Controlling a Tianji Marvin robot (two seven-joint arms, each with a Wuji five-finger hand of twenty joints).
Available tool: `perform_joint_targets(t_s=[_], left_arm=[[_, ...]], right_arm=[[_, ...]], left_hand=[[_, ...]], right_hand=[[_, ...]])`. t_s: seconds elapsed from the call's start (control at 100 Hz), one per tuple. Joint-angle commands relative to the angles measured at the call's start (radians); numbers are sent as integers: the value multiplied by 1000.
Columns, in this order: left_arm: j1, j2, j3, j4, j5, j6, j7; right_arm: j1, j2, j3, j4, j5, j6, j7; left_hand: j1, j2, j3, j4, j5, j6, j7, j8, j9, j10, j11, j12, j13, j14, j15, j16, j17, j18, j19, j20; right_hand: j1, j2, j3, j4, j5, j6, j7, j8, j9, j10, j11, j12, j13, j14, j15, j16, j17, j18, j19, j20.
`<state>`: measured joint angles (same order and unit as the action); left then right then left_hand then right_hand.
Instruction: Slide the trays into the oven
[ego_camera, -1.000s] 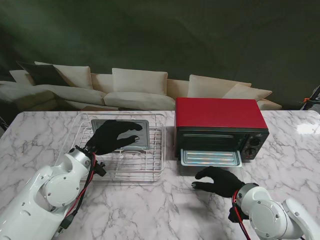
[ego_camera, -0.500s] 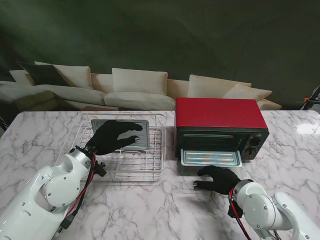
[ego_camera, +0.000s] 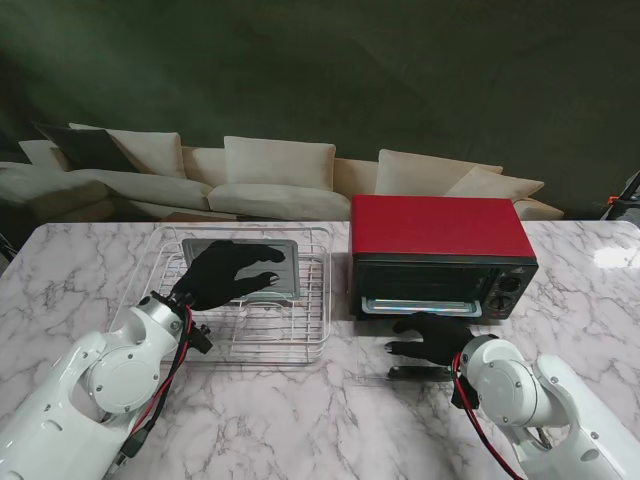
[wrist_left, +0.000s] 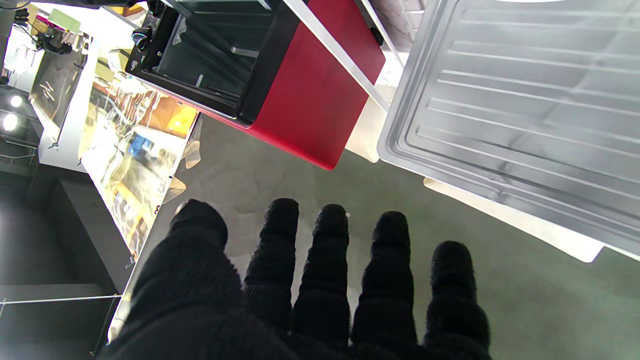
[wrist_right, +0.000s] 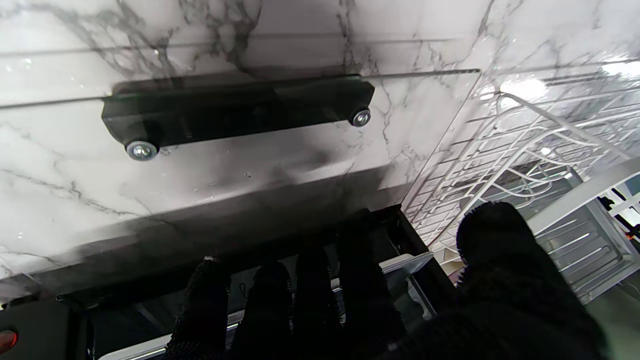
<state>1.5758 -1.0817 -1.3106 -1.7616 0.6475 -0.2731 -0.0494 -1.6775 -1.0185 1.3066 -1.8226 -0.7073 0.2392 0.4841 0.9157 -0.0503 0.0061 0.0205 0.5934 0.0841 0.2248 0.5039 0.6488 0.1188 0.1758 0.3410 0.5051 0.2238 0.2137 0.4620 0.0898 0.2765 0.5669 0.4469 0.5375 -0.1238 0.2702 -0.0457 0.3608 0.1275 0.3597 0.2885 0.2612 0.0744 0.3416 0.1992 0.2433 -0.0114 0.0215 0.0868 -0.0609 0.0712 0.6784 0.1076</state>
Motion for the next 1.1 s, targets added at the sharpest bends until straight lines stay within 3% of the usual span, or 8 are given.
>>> perform_joint_targets(t_s=[0.0,0.25,0.53,0.8,1.09], left_arm=[[-1,0,1,8,3,-5,-14],[-2,1,1,10,6,-6,-15],[-2,2,1,11,7,-2,-22],[2,3,-3,9,8,0,-26],[-2,3,1,12,8,1,-27]], right_arm=[[21,1,-2,18,4,10,-2],[87,-2,-24,79,16,26,-16],[153,-3,-53,136,17,23,-20],[202,-6,-78,188,19,27,-37],[237,-12,-94,242,29,12,-68]], left_hand=[[14,49,-24,-7,16,13,0,13,28,-11,7,9,22,5,19,10,-19,27,1,24],[15,49,-23,-7,16,12,-1,12,28,-11,8,9,22,6,19,10,-18,27,1,24],[13,49,-24,-8,16,12,-1,12,28,-11,8,9,22,4,19,10,-20,27,0,24],[21,49,-22,-7,14,11,2,18,27,-11,8,9,22,5,19,10,-21,27,-2,23],[25,49,-23,-8,13,10,2,24,27,-12,8,9,22,4,19,11,-20,26,-2,24]], right_hand=[[-34,16,-7,24,0,-39,15,5,-1,-20,1,9,5,-36,11,-2,-4,-9,-10,-12],[-30,3,1,25,32,-32,39,24,27,-18,30,22,27,-32,30,5,15,-6,7,-3],[-34,-7,21,23,51,-50,71,64,56,-42,58,36,49,-43,37,9,20,-8,42,4],[-55,-21,65,20,63,-57,95,102,89,-42,110,60,72,-55,55,19,47,23,97,22],[-60,-26,107,18,80,-89,112,116,118,-71,116,62,88,-69,72,29,60,53,127,43]])
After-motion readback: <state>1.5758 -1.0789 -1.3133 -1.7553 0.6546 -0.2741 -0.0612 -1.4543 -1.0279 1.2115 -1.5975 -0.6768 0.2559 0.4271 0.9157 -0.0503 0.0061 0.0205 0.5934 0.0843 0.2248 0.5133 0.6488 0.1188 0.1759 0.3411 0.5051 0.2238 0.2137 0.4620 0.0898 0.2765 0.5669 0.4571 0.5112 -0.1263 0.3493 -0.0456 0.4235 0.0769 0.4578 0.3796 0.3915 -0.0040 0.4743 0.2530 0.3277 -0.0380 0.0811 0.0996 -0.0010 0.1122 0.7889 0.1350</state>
